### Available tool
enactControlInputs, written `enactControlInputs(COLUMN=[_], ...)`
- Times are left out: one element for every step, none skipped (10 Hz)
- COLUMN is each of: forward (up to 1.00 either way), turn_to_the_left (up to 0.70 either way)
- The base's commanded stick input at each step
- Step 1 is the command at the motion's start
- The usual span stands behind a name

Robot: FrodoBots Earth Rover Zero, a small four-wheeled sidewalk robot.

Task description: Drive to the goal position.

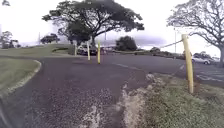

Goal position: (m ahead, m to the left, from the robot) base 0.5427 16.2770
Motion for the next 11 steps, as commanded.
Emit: enactControlInputs(forward=[0.00, 0.00, 0.00, 0.00, 0.05, 0.37, 0.70, 0.70, 0.70, 0.70, 0.70], turn_to_the_left=[0.00, 0.00, 0.00, 0.00, 0.00, 0.00, 0.00, 0.00, 0.00, 0.00, 0.00])
